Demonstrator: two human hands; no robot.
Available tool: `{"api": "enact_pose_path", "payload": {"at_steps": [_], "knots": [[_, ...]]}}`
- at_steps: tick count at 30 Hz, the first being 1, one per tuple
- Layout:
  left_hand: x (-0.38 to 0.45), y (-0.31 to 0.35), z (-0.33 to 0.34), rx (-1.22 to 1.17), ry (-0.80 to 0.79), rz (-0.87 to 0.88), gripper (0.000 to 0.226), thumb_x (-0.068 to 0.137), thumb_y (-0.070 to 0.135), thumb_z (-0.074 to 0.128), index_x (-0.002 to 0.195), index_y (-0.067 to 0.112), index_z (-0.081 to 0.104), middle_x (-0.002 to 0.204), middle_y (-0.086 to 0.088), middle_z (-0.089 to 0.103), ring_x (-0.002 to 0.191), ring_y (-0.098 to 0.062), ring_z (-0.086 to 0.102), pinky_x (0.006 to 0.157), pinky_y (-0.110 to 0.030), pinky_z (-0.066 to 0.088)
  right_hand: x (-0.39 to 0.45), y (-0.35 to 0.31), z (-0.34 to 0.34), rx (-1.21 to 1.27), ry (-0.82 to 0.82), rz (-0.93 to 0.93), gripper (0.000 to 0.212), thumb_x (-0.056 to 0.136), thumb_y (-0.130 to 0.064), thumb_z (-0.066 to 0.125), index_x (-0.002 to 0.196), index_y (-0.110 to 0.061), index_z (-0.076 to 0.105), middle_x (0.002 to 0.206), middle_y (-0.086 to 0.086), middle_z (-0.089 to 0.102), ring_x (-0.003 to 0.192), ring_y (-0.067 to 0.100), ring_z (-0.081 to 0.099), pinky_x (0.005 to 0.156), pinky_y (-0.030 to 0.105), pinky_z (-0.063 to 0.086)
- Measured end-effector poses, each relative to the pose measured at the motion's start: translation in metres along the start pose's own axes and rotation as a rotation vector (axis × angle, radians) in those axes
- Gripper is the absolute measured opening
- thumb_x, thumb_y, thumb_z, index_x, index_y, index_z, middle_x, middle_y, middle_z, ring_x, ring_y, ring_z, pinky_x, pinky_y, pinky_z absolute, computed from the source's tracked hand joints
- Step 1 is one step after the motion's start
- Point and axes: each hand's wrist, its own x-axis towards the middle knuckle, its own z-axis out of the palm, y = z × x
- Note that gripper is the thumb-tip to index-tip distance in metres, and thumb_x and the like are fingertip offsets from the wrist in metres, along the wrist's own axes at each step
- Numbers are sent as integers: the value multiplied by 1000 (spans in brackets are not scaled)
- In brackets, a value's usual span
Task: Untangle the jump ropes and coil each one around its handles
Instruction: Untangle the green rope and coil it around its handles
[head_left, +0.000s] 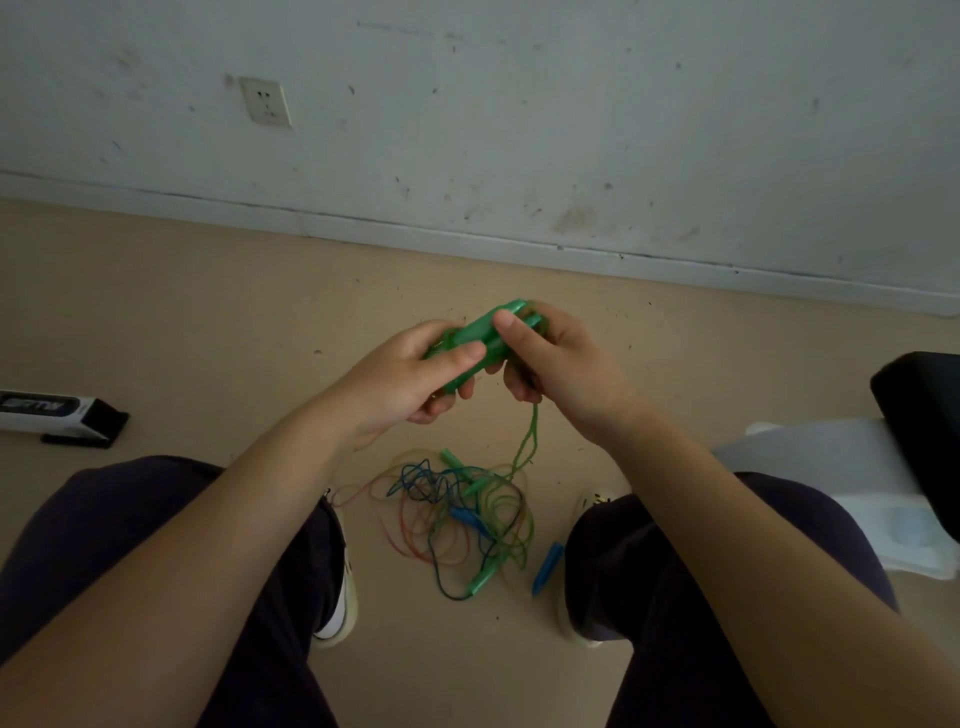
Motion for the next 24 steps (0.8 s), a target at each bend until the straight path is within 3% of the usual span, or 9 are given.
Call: {"api": "enact_pose_path", "payload": {"at_steps": [4, 6, 8, 11, 16, 24], "knots": [[1, -1, 4, -13, 93, 32, 11, 101, 25, 56, 103, 16, 61, 77, -5, 59, 52, -9, 44, 43, -18, 32, 1, -1, 1, 54, -8, 32, 27, 101, -30, 50, 99, -6, 60, 77, 7, 62, 53, 17, 50, 46, 24, 37], [3, -1, 4, -58, 171, 50, 10, 101, 23, 55, 110, 23, 59, 76, -3, 60, 52, -9, 45, 44, -18, 33, 2, 0, 2, 42, -47, 58, 17, 98, -26, 56, 99, -10, 62, 78, 6, 63, 52, 15, 50, 47, 23, 37], [4, 0, 2, -101, 232, 80, 22, 101, 21, 55, 121, 31, 54, 77, -3, 60, 52, -8, 46, 45, -18, 33, 1, 2, 3, 2, -78, 87, 11, 97, -14, 59, 104, -7, 63, 74, 7, 63, 48, 10, 48, 46, 19, 38], [4, 1, -1, -124, 243, 138, 26, 102, 19, 55, 124, 31, 54, 76, -3, 60, 52, -9, 46, 45, -20, 32, 2, 5, 4, -67, -81, 83, 18, 99, -5, 51, 111, 0, 64, 68, 8, 57, 45, 7, 42, 44, 16, 35], [2, 3, 1, -176, 187, 157, 13, 100, 19, 54, 112, 26, 51, 69, 2, 63, 51, -9, 45, 44, -20, 32, 3, 7, 6, -208, -99, 119, 19, 101, -11, 49, 102, -6, 68, 63, 4, 55, 46, 8, 42, 46, 18, 35], [8, -2, -5, 25, 339, 126, 11, 98, 19, 61, 108, 22, 57, 82, -22, 58, 52, -24, 49, 44, -25, 39, -3, -1, 6, -328, -150, 92, 20, 100, -17, 52, 96, -9, 70, 60, -4, 55, 48, 5, 44, 51, 19, 38]]}}
